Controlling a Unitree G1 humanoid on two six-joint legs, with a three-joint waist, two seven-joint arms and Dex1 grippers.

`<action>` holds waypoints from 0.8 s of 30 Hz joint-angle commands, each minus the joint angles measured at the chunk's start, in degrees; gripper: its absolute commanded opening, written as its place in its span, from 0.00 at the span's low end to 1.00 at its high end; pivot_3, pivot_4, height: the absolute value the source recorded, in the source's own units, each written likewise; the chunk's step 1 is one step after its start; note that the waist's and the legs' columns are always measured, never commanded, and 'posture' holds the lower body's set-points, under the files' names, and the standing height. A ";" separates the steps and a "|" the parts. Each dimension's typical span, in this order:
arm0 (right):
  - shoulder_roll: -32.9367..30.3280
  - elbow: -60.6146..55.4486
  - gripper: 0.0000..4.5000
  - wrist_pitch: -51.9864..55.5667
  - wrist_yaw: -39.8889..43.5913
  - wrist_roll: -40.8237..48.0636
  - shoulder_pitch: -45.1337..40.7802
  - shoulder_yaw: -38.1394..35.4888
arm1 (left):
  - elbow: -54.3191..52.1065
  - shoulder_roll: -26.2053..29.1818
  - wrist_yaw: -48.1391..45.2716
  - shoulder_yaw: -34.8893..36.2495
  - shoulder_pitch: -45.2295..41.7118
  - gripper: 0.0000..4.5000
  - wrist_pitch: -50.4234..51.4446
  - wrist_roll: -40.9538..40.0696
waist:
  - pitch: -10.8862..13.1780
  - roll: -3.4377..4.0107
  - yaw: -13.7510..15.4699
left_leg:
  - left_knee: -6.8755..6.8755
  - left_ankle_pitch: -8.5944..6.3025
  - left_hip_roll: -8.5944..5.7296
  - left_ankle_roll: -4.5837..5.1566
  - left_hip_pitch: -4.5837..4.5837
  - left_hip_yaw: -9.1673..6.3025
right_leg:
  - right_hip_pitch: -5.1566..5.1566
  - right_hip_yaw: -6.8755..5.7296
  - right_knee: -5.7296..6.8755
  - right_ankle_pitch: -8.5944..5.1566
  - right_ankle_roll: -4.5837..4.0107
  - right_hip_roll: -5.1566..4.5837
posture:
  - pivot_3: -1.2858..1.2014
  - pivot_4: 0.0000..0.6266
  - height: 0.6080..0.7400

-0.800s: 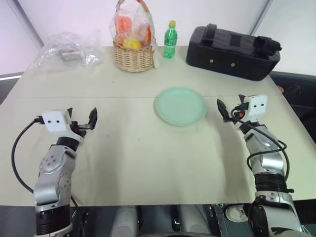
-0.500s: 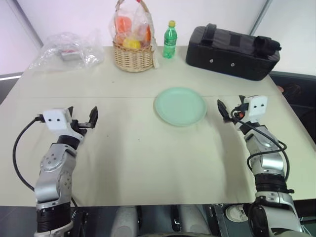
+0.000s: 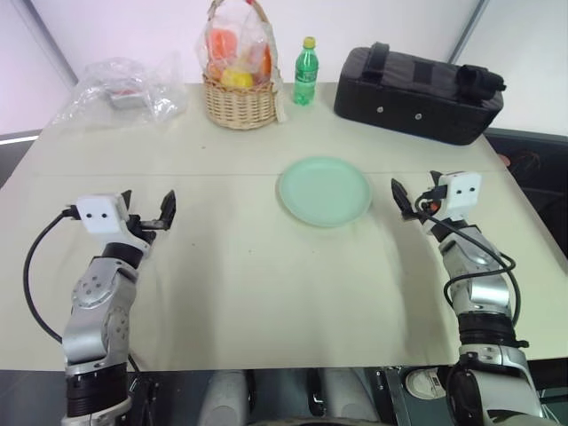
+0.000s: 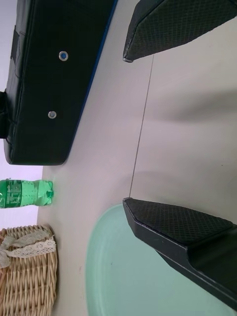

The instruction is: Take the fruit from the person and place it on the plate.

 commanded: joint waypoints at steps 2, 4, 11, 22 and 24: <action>-0.61 -0.51 1.00 -1.64 0.28 -0.09 -0.93 -0.55 | -0.78 0.41 0.20 1.06 -0.23 1.00 -1.36 0.18 | 0.00 0.00 0.00 | 0.00 0.00 0.00 0.00 0.00 0.00 | 0.00 0.00 0.00 0.00 0.00 0.00 | 0.52 0.24 1.00; -0.60 -0.44 1.00 -1.67 0.32 -0.10 -0.99 -0.52 | -0.72 0.42 0.18 1.13 -0.16 1.00 -1.44 0.17 | 0.00 0.00 0.00 | 0.00 0.00 0.00 0.00 0.00 0.00 | 0.00 0.00 0.00 0.00 0.00 0.00 | 0.52 0.24 1.00; -0.66 0.24 1.00 -1.99 0.56 -0.22 -1.34 -0.49 | -0.80 0.22 0.49 1.16 0.01 1.00 -1.75 0.28 | 0.00 0.00 -0.01 | 0.00 0.00 0.00 0.00 0.00 0.00 | 0.00 0.00 0.00 0.00 0.00 0.00 | 0.52 0.24 1.00; -0.38 1.51 1.00 -2.76 1.11 -0.52 -2.64 -0.11 | -1.39 0.05 1.26 1.14 0.76 1.00 -2.28 0.40 | 0.00 0.00 -0.01 | 0.00 0.00 0.00 0.00 0.00 0.00 | 0.00 0.00 0.00 0.00 0.00 0.00 | 0.52 0.24 1.00; -0.32 1.86 1.00 -2.94 1.22 -0.59 -2.91 0.04 | -1.41 0.04 1.41 1.15 0.87 1.00 -2.44 0.40 | 0.00 0.00 -0.01 | 0.00 0.00 0.00 0.00 0.00 0.00 | 0.00 0.00 0.00 0.00 0.00 0.00 | 0.52 0.24 1.00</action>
